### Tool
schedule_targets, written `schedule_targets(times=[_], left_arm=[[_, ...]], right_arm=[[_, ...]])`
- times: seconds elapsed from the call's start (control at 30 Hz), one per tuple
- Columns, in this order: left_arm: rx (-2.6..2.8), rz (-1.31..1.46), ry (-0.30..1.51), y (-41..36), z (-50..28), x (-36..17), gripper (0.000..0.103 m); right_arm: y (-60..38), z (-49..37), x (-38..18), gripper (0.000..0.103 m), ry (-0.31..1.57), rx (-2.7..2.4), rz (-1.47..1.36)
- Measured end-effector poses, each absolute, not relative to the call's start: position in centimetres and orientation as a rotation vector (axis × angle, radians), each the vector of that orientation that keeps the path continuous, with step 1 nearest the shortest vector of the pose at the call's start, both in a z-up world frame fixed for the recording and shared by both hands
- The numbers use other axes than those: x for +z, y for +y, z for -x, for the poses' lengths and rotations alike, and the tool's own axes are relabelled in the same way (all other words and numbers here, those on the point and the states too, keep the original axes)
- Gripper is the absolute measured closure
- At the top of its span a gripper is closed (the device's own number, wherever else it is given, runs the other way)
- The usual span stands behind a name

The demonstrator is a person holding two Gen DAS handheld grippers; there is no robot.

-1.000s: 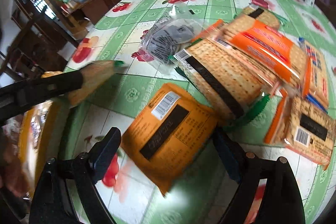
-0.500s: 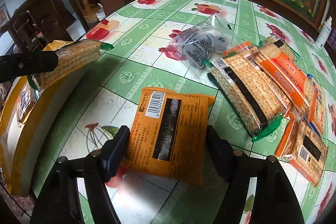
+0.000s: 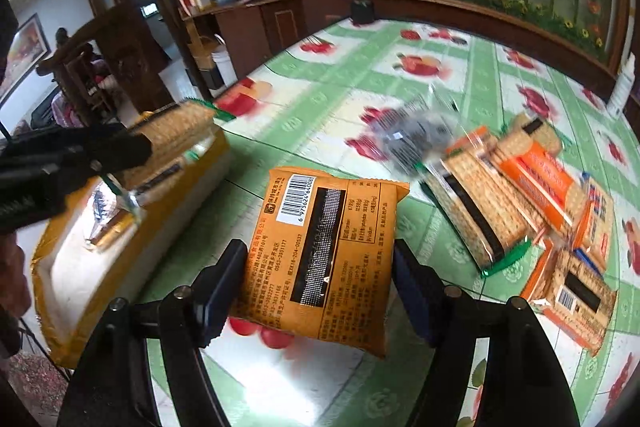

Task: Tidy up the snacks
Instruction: 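Carry both packs to the white tray and release them inside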

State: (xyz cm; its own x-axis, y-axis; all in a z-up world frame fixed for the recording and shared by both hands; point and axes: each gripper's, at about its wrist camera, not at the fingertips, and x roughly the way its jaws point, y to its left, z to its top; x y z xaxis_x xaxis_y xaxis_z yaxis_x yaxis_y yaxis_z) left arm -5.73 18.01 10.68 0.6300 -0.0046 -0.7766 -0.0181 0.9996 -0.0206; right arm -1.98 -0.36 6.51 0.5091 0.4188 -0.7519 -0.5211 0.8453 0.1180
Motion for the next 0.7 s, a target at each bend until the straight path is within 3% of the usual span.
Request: schedule_targets(times=[0.7], left_arm=[[0.211,0.110,0.871,26.8,10.7,9.6,0.055]], right_arm=[[8.6,4.2,10.8,0.031,0.751,0.757,0.239]])
